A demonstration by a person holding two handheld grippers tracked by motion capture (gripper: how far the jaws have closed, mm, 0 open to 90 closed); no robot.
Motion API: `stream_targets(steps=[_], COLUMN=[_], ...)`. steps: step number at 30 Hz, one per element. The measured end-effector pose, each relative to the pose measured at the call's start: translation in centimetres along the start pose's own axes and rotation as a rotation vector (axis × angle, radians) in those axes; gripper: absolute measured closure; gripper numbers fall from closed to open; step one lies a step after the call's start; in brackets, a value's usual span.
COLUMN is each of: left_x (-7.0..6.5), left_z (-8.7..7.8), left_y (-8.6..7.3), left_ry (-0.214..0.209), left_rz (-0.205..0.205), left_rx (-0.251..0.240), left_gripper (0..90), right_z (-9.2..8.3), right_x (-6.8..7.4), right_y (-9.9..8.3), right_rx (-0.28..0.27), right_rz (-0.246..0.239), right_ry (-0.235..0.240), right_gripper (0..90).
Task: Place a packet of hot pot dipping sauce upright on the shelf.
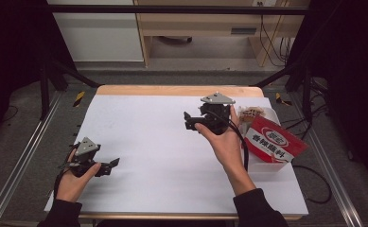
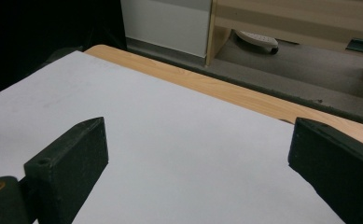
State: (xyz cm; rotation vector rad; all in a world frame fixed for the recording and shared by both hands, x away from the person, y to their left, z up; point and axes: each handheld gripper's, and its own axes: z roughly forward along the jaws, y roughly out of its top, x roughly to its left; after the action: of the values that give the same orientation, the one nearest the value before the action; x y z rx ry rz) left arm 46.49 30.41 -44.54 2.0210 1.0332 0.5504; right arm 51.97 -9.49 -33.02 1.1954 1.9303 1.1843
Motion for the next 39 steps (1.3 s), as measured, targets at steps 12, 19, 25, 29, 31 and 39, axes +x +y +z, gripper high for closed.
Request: stream_targets(steps=[12,19,25,29,31,39], left_x=[0.1,0.2,0.3,0.3,0.3,0.2], left_z=[-0.1,-0.1,-0.1,-0.1,-0.1,0.0], left_y=[0.0,-0.1,-0.1,-0.1,-0.1,-0.1], left_ry=[0.005,0.012,0.012,0.011,0.011,0.008], left_rz=[-0.003,-0.013,-0.011,-0.010,-0.009,-0.007], left_rx=[-0.003,-0.012,-0.005,-0.007,-0.005,-0.003], left_gripper=[4.8,4.8,4.8,4.8,4.8,4.8], right_z=[-0.7,-0.6,-0.4,-0.2,-0.2,0.0], right_x=[-0.1,-0.1,-0.4,-0.5,-0.6,-1.1], right_y=[-2.3,-4.3,-5.9,-6.9,-7.4,-9.2], right_rx=[0.001,0.023,0.047,0.064,0.068,0.096], right_rz=[0.014,0.018,0.023,0.027,0.031,0.043], right_ry=[-0.006,-0.002,-0.007,-0.007,-0.010,-0.014], right_gripper=[6.7,6.1,5.8,5.4,5.4,5.5])
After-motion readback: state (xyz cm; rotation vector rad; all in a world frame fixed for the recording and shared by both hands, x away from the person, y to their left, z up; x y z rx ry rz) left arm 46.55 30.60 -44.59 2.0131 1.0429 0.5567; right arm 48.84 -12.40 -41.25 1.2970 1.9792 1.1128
